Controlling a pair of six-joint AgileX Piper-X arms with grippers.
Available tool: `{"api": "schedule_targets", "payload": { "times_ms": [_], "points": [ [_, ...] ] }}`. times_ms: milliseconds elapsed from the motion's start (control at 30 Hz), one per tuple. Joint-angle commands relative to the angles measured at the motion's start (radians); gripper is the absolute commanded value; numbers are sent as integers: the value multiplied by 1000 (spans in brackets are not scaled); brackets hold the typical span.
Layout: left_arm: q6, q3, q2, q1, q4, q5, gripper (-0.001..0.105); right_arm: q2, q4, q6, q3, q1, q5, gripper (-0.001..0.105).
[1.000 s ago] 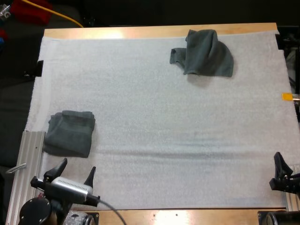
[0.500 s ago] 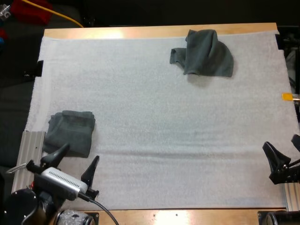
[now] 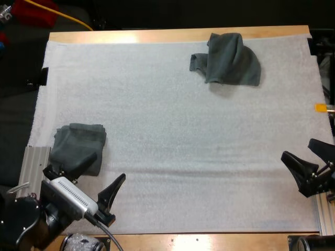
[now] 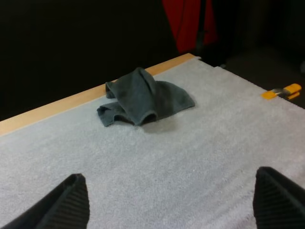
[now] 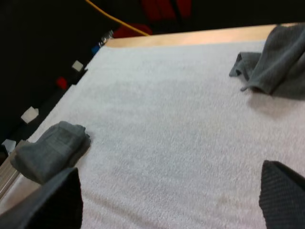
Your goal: Pick towel from pile, fold and stack
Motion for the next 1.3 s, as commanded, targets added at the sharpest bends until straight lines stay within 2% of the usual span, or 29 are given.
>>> {"api": "schedule_targets", "payload": {
  "times_ms": [0,167,433,633,1033,1267],
  "points": [
    [-12,-15,14,-3,-18,-4,69,19,-6,-8,-8,-4,-15,74],
    [-12,-26,64,-3,-18,-2,69,80,-29,-2,-8,0,-6,74],
    [-12,-26,121,-3,-23,-2,69,209,-171,68,-8,0,17,74],
    [-12,-26,121,-3,-72,-2,69,316,-287,141,-8,0,40,74],
    [-12,-26,121,-3,-73,-10,69,535,-480,288,-8,0,60,74],
    [-12,-26,121,-3,-73,-10,69,645,-575,320,-8,57,105,74]
  ]
}}
